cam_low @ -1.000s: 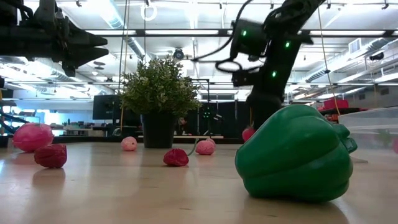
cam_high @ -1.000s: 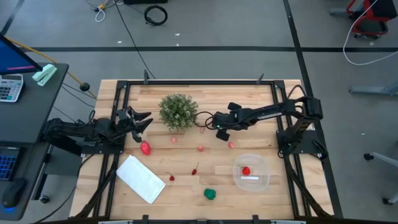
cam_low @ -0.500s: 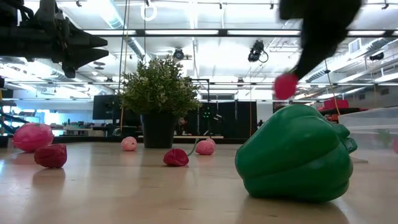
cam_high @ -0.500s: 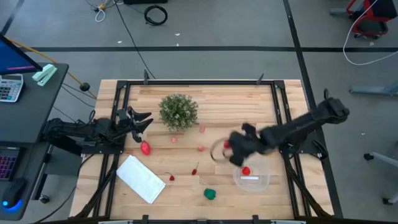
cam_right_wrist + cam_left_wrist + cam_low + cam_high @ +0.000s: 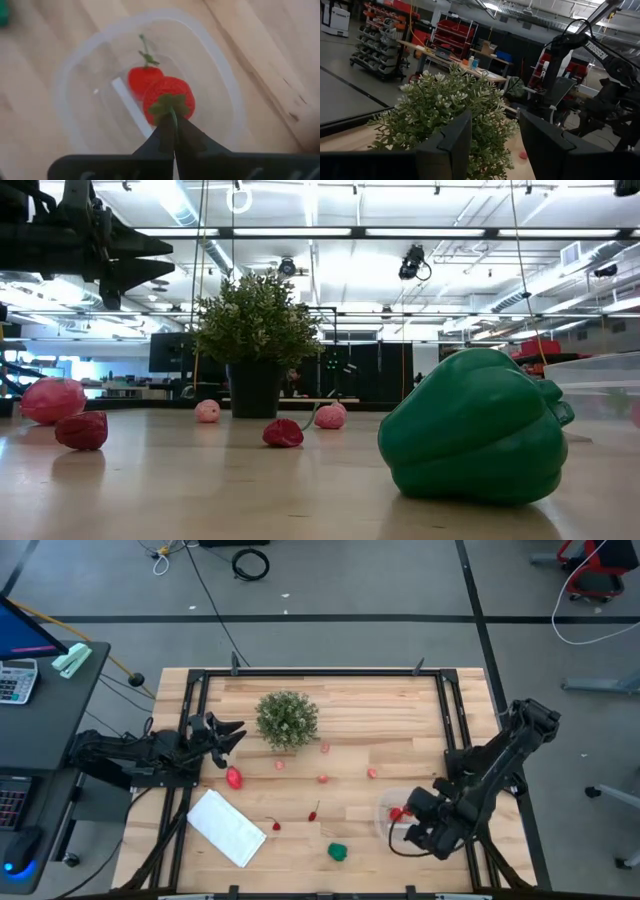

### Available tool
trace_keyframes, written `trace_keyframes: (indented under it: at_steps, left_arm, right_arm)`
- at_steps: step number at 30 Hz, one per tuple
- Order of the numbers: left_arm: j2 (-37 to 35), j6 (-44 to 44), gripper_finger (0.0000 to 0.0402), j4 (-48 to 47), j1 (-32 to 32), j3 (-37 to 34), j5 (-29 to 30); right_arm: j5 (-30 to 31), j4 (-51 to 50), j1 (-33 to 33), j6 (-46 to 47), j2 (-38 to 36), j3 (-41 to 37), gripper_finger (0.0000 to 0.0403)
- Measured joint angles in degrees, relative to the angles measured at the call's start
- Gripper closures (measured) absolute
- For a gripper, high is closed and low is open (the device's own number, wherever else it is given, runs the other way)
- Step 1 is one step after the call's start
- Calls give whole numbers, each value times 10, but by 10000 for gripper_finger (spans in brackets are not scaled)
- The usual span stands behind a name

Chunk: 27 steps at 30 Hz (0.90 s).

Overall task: Pick and placing Produce into tupperware
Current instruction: Put the strawberry into the transparent container, then put the apricot into the transparent container

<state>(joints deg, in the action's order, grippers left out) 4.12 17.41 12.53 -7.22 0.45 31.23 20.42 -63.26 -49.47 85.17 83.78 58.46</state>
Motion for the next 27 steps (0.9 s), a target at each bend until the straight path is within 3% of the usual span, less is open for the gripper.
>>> trace_keyframes:
  at_steps: [8,12,18,27]
  left_arm:
    - [0,0,230,0,0,0,0]
    - [0,0,230,0,0,0,0]
    - [0,0,230,0,0,0,0]
    - [0,0,230,-5,0,0,0]
  right_arm:
    - [0,1,51,8,19,0,351]
    - [17,1,85,-61,27,0,323]
    - [98,30,149,-167,25,0,290]
    - [65,181,278,-405,28,0,222]
